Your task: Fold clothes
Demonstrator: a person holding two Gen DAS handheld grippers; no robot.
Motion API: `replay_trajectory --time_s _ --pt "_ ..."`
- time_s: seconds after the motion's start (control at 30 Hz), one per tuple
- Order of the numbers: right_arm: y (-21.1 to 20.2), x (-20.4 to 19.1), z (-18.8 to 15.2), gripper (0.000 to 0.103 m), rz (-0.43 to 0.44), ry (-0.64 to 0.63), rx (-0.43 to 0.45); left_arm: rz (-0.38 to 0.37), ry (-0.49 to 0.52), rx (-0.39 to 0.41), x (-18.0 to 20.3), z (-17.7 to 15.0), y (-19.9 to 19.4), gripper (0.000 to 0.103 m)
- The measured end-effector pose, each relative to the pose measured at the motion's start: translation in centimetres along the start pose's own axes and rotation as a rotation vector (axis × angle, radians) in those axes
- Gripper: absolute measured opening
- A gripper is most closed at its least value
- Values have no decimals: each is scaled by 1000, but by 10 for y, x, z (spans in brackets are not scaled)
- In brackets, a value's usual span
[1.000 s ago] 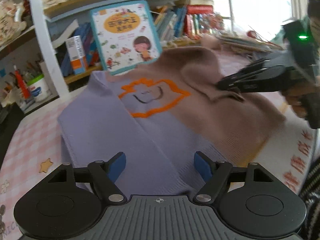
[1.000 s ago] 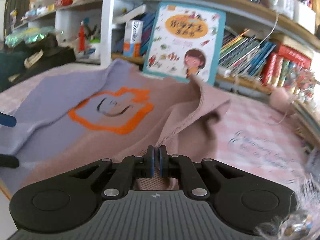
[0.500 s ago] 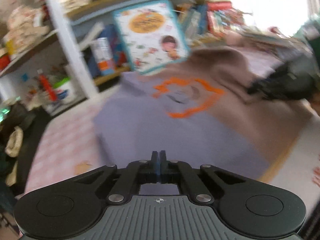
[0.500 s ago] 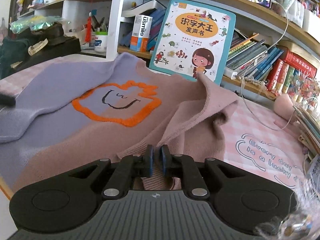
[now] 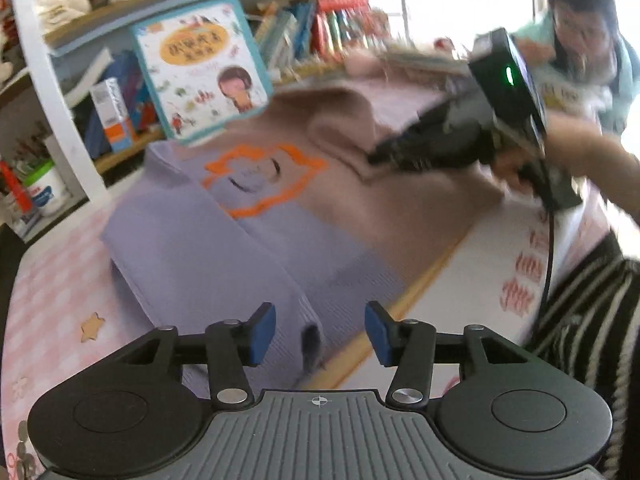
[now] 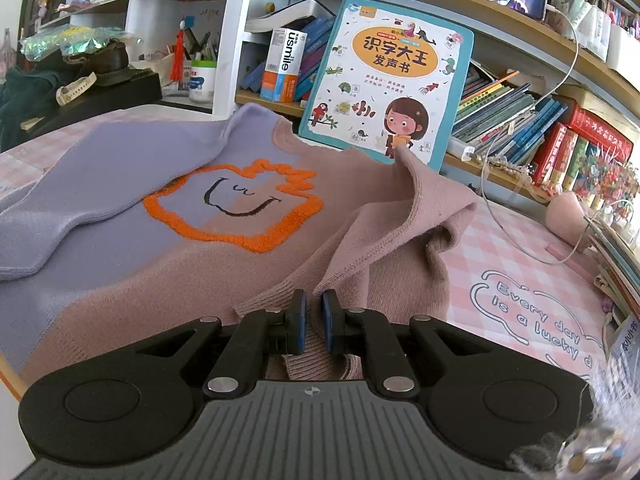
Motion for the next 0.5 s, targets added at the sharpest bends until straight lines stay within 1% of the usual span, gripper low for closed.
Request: replay_trajectory --time_s 0.03,0.07,0.1,0.2,0.33,0.4,0.5 --pt "0 0 0 10 0 0 0 26 7 -19 -2 -3 4 42" --pt "0 0 0 10 -1 0 0 55 7 -37 -7 -6 8 31" --pt "0 0 0 10 -1 -1 0 85 -10 -40 -16 -8 9 4" --pt "0 0 0 10 -2 -3 0 142 -123 38 -53 -2 -2 3" --pt "0 -1 0 10 -4 -7 0 343 -265 161 -143 6 -32 3" --pt "0 -1 0 10 -6 -10 0 454 -347 215 -197 6 -52 3" --pt "0 -1 0 10 -4 -7 0 642 -459 256 -268 -4 -72 3"
Point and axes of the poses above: each gripper's, at about its wrist camera, not at the fingertips, and y roughly the way its jaws point, x to its right, z to its top, the point moved 9 cm from there along y, roughly the way its jaws point, and after that the axes turned 1 degree about y, right-handed, at the moved point
